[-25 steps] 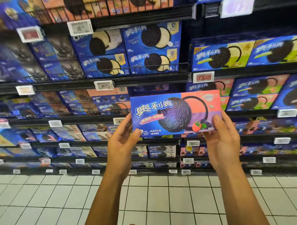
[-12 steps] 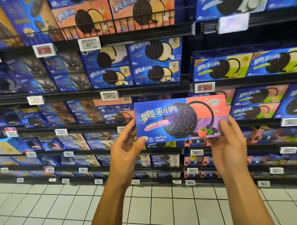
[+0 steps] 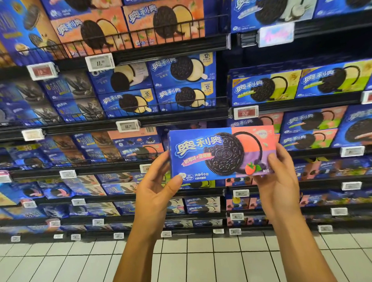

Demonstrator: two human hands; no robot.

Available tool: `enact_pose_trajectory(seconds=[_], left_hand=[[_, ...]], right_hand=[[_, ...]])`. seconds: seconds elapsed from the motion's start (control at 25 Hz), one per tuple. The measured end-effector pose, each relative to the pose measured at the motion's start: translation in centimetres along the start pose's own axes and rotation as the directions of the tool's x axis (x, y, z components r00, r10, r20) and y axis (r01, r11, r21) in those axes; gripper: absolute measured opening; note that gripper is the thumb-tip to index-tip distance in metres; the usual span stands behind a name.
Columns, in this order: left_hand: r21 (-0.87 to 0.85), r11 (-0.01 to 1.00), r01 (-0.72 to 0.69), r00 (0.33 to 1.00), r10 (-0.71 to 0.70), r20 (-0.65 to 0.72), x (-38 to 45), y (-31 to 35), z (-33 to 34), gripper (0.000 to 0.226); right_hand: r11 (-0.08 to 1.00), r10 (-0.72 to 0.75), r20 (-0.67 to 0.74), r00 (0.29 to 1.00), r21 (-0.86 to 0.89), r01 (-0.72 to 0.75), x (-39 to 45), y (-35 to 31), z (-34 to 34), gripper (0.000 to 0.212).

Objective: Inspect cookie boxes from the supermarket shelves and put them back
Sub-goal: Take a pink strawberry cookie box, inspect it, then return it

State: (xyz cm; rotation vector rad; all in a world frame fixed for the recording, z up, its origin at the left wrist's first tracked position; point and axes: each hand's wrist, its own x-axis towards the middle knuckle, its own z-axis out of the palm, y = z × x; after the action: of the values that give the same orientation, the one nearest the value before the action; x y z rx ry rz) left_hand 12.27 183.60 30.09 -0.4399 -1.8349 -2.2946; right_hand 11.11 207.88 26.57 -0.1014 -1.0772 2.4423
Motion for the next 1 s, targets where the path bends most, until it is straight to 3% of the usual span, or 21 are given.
enact_pose_trajectory(seconds=[0.12, 0.24, 0.36, 1.0], left_hand=[[0.034, 0.997, -0.068, 0.994, 0.065, 0.083, -0.3, 0.6, 1.7, 0.062], [0.048, 0.990, -0.132, 0.980, 0.123, 0.157, -0.5, 0.9, 4.3, 0.060], [0.087, 0.985, -0.150, 0.980, 0.136, 0.145, -0.7, 0.8, 6.4, 0.061], [0.097, 0.979, -0.177, 0.975, 0.160, 0.156, -0.9, 1.5, 6.6, 0.057]], right_hand=[[0.990, 0.142, -0.090, 0.986, 0.002, -0.143, 0.1, 2.2, -0.3, 0.022], [0.917, 0.397, -0.113, 0.911, 0.088, -0.389, 0.0, 3.9, -0.3, 0.027], [0.857, 0.513, -0.103, 0.852, 0.120, -0.502, -0.8, 5.4, -0.3, 0.029], [0.842, 0.538, -0.148, 0.830, 0.142, -0.521, -1.4, 5.6, 0.0, 0.026]])
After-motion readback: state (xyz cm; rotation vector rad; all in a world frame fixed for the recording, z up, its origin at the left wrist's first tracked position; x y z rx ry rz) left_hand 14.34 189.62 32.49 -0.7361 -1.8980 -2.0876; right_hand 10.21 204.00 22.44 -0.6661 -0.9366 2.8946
